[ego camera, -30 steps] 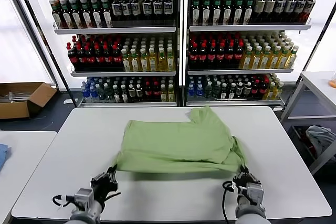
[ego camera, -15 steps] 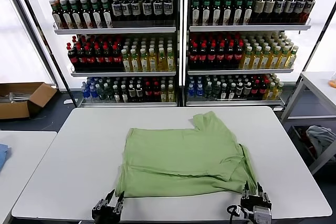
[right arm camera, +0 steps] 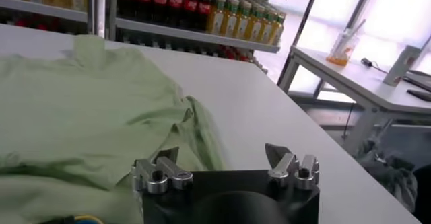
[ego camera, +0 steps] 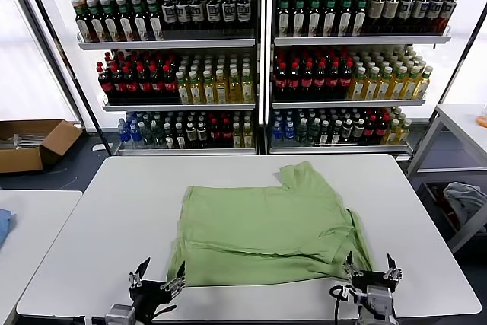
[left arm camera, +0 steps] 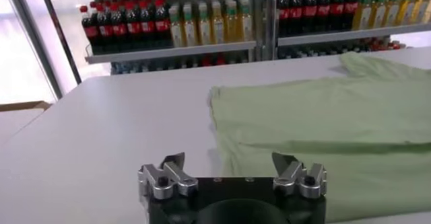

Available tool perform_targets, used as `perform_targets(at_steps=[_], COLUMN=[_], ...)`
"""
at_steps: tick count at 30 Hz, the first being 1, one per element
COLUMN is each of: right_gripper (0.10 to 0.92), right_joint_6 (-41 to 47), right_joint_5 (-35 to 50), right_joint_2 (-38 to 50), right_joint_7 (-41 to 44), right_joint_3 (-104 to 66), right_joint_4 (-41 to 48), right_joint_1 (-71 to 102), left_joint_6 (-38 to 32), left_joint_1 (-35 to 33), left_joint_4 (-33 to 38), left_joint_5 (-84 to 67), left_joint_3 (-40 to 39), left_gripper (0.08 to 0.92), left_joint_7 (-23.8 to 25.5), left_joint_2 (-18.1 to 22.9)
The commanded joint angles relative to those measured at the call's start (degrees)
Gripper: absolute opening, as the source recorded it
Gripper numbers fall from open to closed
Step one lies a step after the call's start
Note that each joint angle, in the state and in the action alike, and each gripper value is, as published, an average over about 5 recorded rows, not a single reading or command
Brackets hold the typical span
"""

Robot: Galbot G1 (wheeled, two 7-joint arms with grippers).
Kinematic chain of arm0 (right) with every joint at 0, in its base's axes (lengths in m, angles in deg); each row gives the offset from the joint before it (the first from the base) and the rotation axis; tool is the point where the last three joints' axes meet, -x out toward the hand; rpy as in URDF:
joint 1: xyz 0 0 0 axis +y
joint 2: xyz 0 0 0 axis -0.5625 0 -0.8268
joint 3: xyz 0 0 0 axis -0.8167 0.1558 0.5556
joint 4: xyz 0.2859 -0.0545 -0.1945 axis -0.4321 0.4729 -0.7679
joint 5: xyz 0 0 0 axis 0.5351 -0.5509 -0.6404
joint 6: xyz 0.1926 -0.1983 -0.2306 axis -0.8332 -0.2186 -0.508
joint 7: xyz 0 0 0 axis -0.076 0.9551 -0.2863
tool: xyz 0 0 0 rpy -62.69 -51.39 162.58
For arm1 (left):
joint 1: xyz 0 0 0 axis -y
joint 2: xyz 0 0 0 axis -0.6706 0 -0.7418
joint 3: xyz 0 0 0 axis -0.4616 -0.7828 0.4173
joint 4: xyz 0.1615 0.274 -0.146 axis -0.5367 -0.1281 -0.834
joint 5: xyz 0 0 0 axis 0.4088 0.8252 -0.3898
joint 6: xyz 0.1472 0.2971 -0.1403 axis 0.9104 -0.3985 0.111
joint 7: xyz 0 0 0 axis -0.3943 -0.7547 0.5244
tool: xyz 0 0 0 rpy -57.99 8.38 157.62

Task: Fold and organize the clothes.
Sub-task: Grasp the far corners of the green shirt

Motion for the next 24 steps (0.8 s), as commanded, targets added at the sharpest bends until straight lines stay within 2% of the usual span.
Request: perform_targets(at_steps=[1,16,24], right_gripper=[0.822,0.823,0.823], right_joint_6=[1.10,1.41,1.43], right_joint_5=[-2.71,-3.14,0.53], right_joint_2=[-0.07,-2.31,-5.69], right_joint_7=[1.82,0.86,-1.37], right_joint_3=[0.12,6.51,7.44], right_joint_4=[7.86,18.24,26.00], right_joint_1=[-8.82,-24.12,-36.72], left_joint_6=[1.53,3.25,5.53], left_joint_1=[7.95,15.84,25.28], left_joint_4=[-4.29,-10.11,-14.52], left_joint_5=[-1.33,-4.39,-8.82], left_joint_3=[0.47,-0.35,-2.13], left_gripper=[0.820,0.823,0.823], left_joint_7=[1.28,1.36,2.19], left_joint_2=[0.00,-3.05,-7.53])
